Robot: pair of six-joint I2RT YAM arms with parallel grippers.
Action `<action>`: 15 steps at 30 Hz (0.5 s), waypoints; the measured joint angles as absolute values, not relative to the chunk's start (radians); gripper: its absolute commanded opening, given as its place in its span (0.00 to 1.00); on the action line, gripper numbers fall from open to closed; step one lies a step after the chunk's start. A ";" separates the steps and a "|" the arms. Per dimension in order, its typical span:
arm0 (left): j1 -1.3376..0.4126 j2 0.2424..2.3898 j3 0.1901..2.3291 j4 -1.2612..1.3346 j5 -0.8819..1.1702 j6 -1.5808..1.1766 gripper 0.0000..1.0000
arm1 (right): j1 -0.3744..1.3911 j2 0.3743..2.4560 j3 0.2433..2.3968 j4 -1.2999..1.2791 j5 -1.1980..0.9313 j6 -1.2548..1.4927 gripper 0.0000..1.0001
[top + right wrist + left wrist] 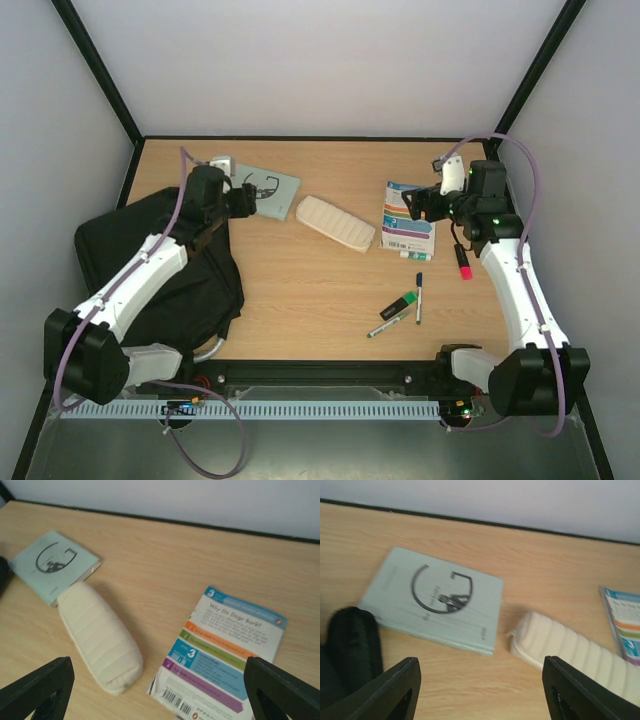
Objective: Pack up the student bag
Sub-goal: Adjust the stationery at the center of the board.
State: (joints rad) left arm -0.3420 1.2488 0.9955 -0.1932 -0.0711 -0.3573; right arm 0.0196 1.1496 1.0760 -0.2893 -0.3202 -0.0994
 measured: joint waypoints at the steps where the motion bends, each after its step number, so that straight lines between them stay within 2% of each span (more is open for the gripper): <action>1: -0.355 1.254 0.991 -0.196 -0.049 -0.364 0.69 | 0.020 1.160 1.072 -0.296 -0.339 -0.117 0.89; 8: -0.400 1.275 0.941 -0.204 0.053 -0.440 0.76 | 0.065 1.246 1.035 -0.329 -0.429 -0.214 0.70; 15: -0.456 1.428 0.923 -0.191 0.136 -0.555 0.85 | 0.103 1.336 0.918 -0.316 -0.519 -0.236 0.68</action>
State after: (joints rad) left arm -0.4564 1.4277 0.9230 -0.1909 0.1364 -0.5549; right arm 0.1032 1.3361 0.9184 -0.3157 -0.5190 -0.2359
